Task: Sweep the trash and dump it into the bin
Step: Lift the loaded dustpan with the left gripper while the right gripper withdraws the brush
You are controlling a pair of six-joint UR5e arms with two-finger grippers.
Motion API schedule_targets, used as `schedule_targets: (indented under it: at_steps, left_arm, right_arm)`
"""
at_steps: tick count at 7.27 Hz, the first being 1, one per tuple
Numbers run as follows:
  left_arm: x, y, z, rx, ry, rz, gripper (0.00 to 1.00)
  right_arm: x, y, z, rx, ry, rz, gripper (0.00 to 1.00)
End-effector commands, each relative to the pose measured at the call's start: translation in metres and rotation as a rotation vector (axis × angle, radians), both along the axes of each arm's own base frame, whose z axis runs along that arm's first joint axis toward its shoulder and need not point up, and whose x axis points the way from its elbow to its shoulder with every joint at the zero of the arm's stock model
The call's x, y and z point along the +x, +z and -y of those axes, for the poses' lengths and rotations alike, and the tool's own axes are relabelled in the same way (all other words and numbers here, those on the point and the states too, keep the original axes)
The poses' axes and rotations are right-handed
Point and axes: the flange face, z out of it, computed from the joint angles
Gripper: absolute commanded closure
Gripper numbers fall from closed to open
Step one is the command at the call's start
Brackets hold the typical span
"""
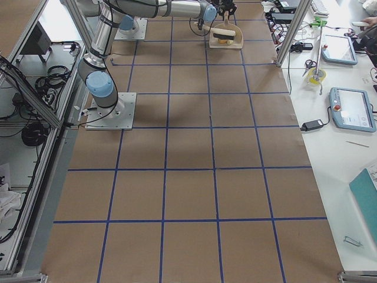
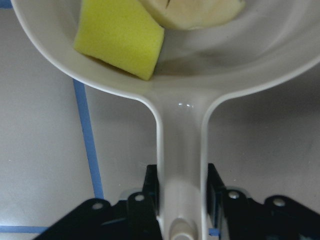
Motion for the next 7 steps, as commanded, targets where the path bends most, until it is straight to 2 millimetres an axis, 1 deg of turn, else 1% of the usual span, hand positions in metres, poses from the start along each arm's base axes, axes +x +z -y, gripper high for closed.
schedule_targets:
  at_steps: [1, 2, 4, 5, 6, 7]
  left_arm:
    - [0.000, 0.001, 0.000, -0.002, 0.000, 0.000, 1.00]
    - [0.000, 0.004, 0.000, -0.005, 0.000, 0.001, 1.00]
    - [0.000, 0.004, 0.000, -0.005, 0.000, 0.001, 1.00]
    - [0.000, 0.003, 0.000, -0.006, 0.001, -0.005, 1.00]
    - [0.001, 0.000, 0.000, -0.002, 0.002, -0.010, 1.00]
    - [0.001, 0.000, 0.000, -0.003, 0.003, -0.012, 1.00]
  right_arm:
    - [0.013, -0.002, -0.004, -0.002, -0.022, 0.021, 1.00]
    - [0.010, 0.011, 0.001, -0.017, -0.014, 0.026, 1.00]
    - [-0.015, 0.041, 0.013, -0.012, -0.042, 0.014, 1.00]
    - [-0.031, 0.059, 0.018, -0.002, -0.062, 0.003, 1.00]
    - [-0.049, 0.073, 0.023, 0.007, -0.061, -0.021, 1.00]
    - [-0.081, 0.087, 0.034, -0.001, -0.059, -0.070, 1.00]
